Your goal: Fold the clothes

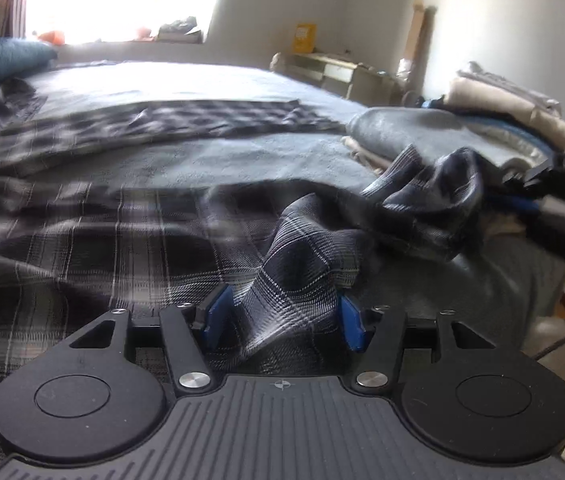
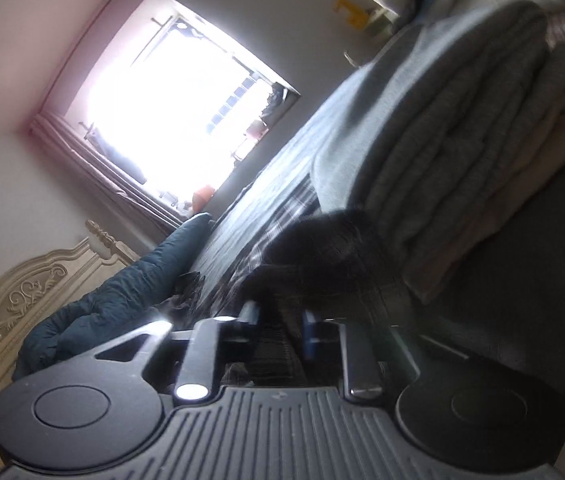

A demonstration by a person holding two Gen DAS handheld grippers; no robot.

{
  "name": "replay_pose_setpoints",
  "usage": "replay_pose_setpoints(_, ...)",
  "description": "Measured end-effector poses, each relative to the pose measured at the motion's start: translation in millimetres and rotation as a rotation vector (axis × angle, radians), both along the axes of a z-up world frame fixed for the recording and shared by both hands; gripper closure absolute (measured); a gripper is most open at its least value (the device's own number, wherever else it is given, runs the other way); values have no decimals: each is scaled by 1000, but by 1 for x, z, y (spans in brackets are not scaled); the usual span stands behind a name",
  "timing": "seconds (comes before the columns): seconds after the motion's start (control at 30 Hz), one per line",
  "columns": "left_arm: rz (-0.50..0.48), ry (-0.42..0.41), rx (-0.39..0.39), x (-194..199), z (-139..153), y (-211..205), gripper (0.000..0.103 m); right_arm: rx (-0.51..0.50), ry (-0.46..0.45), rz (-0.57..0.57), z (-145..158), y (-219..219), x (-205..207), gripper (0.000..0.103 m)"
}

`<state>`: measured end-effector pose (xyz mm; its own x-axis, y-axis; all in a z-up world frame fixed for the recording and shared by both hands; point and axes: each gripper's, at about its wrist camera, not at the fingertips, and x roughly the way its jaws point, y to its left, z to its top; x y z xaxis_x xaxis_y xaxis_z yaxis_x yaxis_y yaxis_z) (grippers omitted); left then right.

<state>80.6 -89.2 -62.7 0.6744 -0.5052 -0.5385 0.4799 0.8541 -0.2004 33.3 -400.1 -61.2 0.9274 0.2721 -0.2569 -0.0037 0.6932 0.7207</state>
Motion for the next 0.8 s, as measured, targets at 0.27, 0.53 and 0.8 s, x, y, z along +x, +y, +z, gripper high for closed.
replay_pose_setpoints(0.27,25,31,-123,4,-5,20,53,-210,-135,33,44,28,12,100)
replay_pose_setpoints(0.53,68,85,-266,5,-11,49,53,-286,-278,353,98,141,77,100)
replay_pose_setpoints(0.8,124,140,-397,5,-17,72,53,-575,-143,729,106,254,103,45)
